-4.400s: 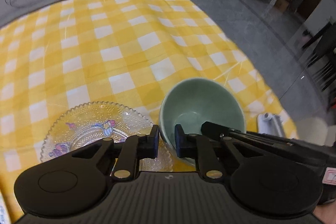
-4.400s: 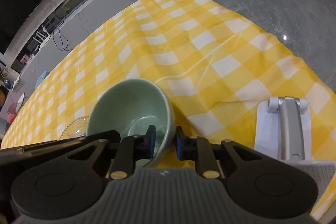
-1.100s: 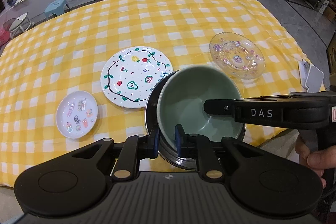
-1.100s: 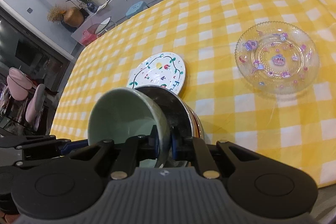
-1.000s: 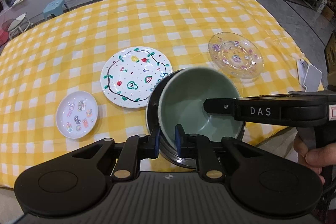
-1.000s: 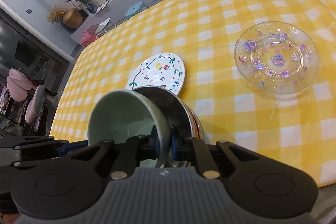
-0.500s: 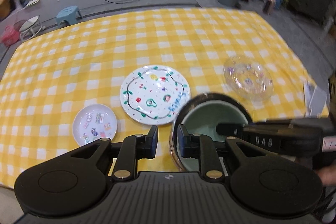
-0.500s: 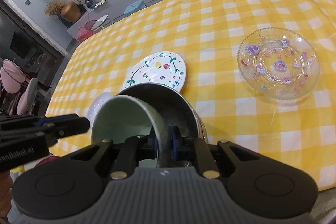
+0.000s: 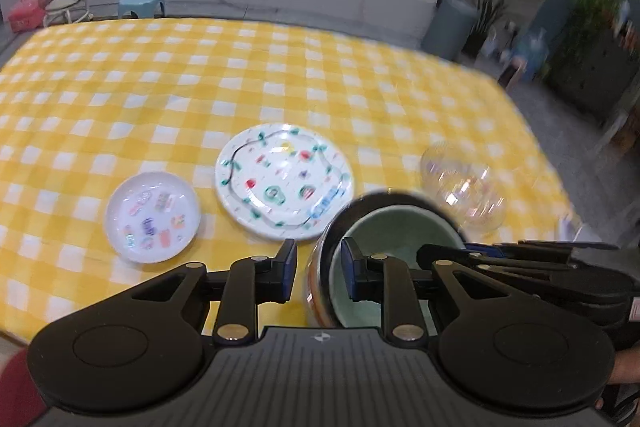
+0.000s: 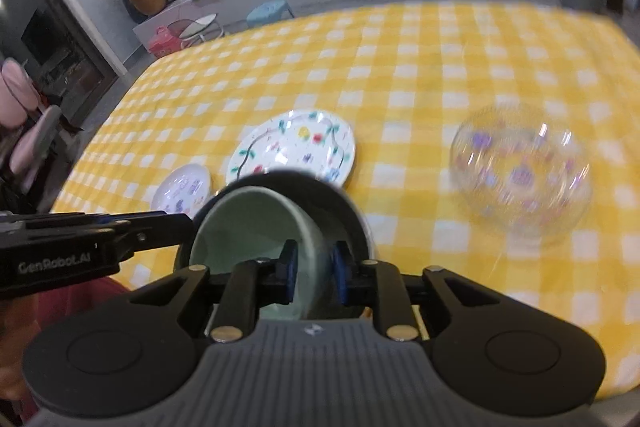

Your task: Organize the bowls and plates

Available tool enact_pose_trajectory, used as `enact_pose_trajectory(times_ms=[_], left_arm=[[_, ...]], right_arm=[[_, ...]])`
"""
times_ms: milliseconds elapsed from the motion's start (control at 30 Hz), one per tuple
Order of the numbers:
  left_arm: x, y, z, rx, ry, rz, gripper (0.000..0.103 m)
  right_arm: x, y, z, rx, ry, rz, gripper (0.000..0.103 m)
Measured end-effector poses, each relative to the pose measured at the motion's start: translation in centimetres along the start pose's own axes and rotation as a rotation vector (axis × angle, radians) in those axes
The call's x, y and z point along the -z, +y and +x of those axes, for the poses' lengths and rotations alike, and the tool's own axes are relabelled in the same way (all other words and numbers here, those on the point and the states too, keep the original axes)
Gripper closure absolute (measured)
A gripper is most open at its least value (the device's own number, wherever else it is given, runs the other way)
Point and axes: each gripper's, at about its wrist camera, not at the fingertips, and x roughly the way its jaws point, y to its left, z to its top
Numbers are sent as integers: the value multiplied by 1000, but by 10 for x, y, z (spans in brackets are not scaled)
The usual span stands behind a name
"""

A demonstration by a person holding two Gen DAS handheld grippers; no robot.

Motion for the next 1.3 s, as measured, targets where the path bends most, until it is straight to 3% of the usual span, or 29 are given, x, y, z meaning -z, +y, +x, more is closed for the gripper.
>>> enact_pose_trajectory(times_ms=[200,467,533,600,700,767,833,900,1000,1133,1300], left_arm=[[6,9,5,67,-61,-44,75],[12,7,8,33,-78,-15,70],[11,5,9,24,-72,-6,66],[10,4,7,32,-65,-16,52],[9,2,-1,49,-102,-34,35],[9,-2,-5,24,-118,-22,27],[7,-5,-7,-22,-113,-18,25],[8,-8,-8,-56,-111,-23,25],[10,-13,-5,-72,-76,13,23],[18,-19,7,-66,-6,62,22],[27,-17,29,-39,74,49,24]], right_arm=[[-2,-1,0,24,-25,-12,80],[-8,-4,-24,4,-104,-15,76],[-10,-11,-27,12,-113,19,73],[-11,-16,-29,22,-122,50,70],[-10,-18,-34,56,-146,55,57],[-9,-17,-38,72,-159,45,52],[-8,-16,-39,73,-160,41,44],[-6,-18,-40,65,-152,49,41],[1,-22,-37,57,-137,70,26],[14,-33,-17,13,-45,139,25],[24,-44,10,-38,60,201,26]])
